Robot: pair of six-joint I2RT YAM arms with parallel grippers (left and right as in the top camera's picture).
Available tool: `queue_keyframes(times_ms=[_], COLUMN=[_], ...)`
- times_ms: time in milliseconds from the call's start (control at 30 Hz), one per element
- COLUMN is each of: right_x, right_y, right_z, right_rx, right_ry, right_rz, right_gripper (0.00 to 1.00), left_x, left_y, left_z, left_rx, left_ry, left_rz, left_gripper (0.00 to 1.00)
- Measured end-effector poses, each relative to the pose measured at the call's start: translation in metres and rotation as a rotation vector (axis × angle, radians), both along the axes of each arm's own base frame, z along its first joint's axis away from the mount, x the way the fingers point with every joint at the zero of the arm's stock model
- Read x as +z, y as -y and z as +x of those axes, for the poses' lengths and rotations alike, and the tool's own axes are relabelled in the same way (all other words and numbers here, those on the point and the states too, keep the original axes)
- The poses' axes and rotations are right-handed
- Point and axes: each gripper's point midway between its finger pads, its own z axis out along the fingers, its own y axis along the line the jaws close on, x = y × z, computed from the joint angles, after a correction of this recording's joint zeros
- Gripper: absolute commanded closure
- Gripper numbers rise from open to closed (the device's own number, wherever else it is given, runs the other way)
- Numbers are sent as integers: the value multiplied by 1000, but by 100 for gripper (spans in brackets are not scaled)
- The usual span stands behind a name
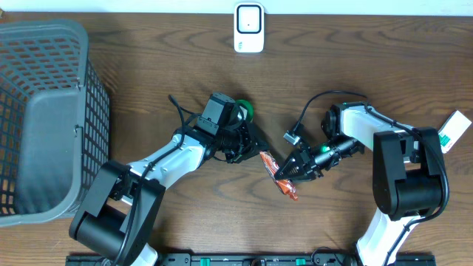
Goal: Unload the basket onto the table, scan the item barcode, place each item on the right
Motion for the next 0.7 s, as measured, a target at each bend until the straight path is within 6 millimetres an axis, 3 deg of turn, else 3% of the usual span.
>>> queue_keyframes(times_ms=[133, 267, 367, 433, 600, 700], right_x=[0, 0, -2, -4, -25, -38], right_y=[0, 0, 0, 0, 9, 18], right_z=[0, 0, 2, 4, 13, 24], right_rx=[-5, -8, -14, -15, 14, 20], right_ry=[-11, -17, -17, -3, 53, 80], right_rz=[-5, -8, -14, -20, -128, -243], right_gripper=[57, 44, 26, 1, 1, 1], left_x=[0, 1, 1, 1, 0, -14], left_y=[0, 0, -1, -4, -10, -21], left_z=[-2, -4, -8, -11, -21, -26], left_rx=[2, 6, 7, 6, 5, 35], left_ry=[-18, -43, -64, -87, -138, -210], left_rz=[-4, -3, 2, 14, 44, 84], left_gripper=[93, 93, 93, 93, 93, 93])
